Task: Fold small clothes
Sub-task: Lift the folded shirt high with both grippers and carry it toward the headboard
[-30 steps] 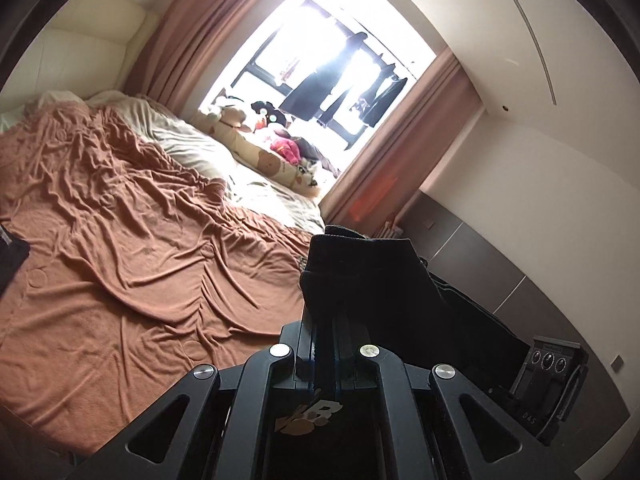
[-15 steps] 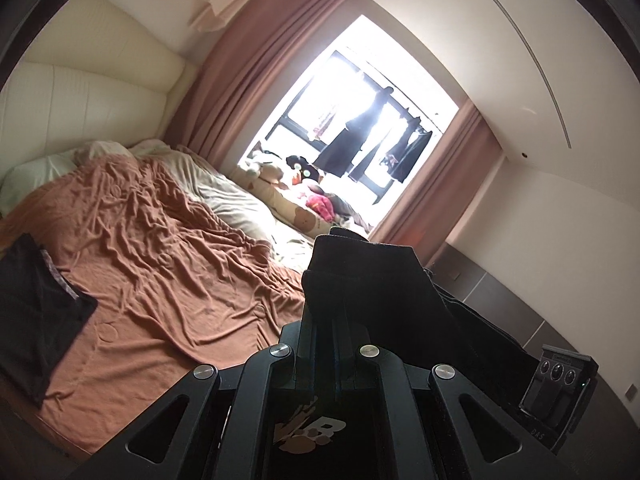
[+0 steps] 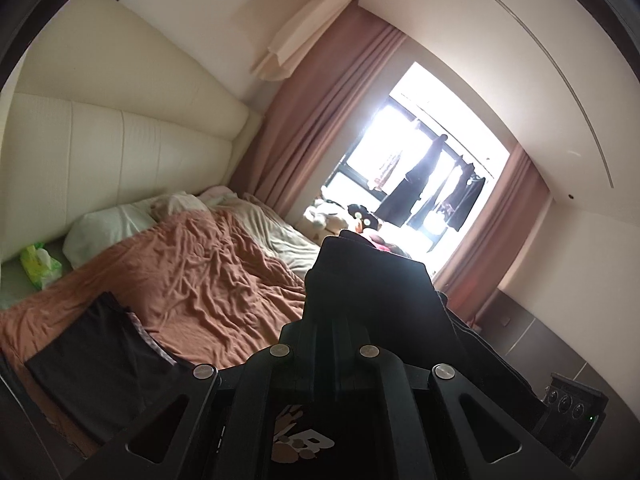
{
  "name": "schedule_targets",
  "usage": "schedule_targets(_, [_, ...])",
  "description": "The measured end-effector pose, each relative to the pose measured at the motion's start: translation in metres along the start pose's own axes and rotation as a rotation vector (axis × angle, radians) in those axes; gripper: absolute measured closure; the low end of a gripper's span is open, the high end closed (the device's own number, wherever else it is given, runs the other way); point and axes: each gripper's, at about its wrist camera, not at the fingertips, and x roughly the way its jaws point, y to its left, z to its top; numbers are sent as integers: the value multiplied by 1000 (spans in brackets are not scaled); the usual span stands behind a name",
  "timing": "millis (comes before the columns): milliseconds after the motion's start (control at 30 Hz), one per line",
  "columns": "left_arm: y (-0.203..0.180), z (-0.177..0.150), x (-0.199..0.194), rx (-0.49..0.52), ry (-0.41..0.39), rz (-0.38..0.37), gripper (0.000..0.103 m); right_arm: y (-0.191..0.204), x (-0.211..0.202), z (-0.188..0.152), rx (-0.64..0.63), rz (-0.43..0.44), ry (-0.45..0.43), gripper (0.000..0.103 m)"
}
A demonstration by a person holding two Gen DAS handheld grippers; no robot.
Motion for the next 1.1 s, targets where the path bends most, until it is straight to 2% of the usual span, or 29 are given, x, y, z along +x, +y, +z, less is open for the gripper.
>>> schedule_targets(300, [77,38,-19,-17,-51,122,98,13,78,1,-65,107,42,95])
schedule_targets(700, [170,59,-34,-74,-72,270,98,17,174,6,-94,223,124,95])
schedule_targets(867, [199,61,-28,-83,-57,325,98,1,205,3,-63,259,156,95])
schedule_targets(1100, [238,62,11,-103,-12,368,98,-46,247,-2,-23,246,204,95])
